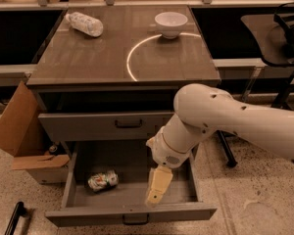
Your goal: Pick 7up can from middle drawer and place on counter
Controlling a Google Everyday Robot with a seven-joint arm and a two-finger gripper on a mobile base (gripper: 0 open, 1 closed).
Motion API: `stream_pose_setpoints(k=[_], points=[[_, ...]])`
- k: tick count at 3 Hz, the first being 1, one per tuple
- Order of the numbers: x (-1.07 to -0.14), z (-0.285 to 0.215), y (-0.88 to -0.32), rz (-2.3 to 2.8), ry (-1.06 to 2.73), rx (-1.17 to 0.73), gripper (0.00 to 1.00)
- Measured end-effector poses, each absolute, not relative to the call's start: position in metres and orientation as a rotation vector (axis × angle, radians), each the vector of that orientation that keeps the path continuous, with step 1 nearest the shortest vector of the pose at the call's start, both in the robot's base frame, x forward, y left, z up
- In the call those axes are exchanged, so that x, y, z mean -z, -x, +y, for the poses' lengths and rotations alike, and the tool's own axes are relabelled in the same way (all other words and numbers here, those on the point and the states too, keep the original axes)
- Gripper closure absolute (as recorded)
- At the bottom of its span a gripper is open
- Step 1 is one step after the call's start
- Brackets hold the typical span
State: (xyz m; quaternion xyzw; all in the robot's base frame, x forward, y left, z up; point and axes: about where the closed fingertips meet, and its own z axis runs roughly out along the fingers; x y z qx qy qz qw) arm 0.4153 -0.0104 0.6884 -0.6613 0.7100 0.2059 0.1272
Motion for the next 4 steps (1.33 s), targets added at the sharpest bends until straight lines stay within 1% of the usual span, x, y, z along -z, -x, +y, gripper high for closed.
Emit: stream_pose_setpoints(k=[1,2,3,4], points=[[-0.687,-0.010,-0.416,2.066,1.923,-0.602,0.00],[-0.664,0.002,-0.429,2.064,1.906,-0.599,0.00],[-0.588,0.045,-0.463,2.056,1.869,-0.644,0.00],[-0.588,0.045,-0.463,2.055,1.869,-0.644,0.00]])
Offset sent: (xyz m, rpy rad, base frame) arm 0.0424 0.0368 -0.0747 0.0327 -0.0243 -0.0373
